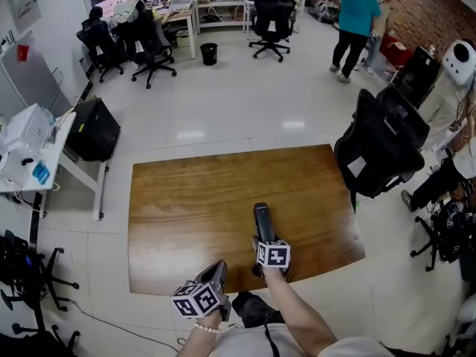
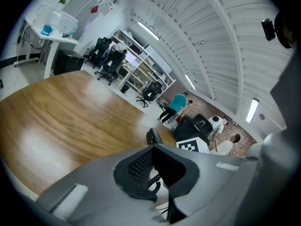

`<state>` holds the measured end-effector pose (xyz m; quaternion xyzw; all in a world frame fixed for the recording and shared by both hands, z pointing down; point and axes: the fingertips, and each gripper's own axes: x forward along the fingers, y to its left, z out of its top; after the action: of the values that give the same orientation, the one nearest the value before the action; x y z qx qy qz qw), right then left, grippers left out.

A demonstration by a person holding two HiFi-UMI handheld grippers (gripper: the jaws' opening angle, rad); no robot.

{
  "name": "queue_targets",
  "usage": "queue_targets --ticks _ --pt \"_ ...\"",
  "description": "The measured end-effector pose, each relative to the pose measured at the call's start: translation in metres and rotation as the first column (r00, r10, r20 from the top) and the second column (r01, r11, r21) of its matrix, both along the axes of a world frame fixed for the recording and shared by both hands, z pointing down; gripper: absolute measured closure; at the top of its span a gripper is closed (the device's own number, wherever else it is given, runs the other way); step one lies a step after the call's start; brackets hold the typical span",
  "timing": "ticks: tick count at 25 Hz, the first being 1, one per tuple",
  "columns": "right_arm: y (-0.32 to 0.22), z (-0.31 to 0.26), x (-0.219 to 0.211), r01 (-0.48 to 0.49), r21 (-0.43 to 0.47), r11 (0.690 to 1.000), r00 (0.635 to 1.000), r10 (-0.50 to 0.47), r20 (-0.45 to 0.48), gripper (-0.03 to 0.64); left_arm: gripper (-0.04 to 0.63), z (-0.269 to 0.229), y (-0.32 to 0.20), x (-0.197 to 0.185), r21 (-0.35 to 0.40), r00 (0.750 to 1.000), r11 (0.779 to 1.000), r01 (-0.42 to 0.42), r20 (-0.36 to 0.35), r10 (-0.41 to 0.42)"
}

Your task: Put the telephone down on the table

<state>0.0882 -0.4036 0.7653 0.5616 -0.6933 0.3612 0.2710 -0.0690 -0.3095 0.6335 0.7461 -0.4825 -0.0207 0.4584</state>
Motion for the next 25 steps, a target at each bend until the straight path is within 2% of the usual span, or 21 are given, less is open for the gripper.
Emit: queue_targets --ticks 5,14,18,25 --pt "-0.007 0.025 0.001 -0.028 -0.075 0.997 0.999 0.027 -0.020 0.314 0.612 0.011 -0.003 -0.003 -0.031 1.000 0.999 0.007 -0.006 -0.007" --pt "-0.013 0.036 0.000 -0.019 -0.082 0.996 0.999 0.016 -0.047 0.313 0.612 0.018 -0.012 -0.002 -0.046 1.000 0.999 0.017 -0.015 -0.018" --pt "-0.009 0.038 0.003 -0.014 -0.108 0.994 0.996 0.004 -0.088 0.308 0.612 0.018 -0.010 0.001 -0.049 1.000 0.999 0.016 -0.018 -0.017" --pt "-0.017 0.028 -0.003 0.043 -0.046 0.998 0.979 -0.051 -0.199 0.302 0.612 0.014 -0.007 -0.002 -0.044 0.999 0.999 0.026 -0.017 -0.027"
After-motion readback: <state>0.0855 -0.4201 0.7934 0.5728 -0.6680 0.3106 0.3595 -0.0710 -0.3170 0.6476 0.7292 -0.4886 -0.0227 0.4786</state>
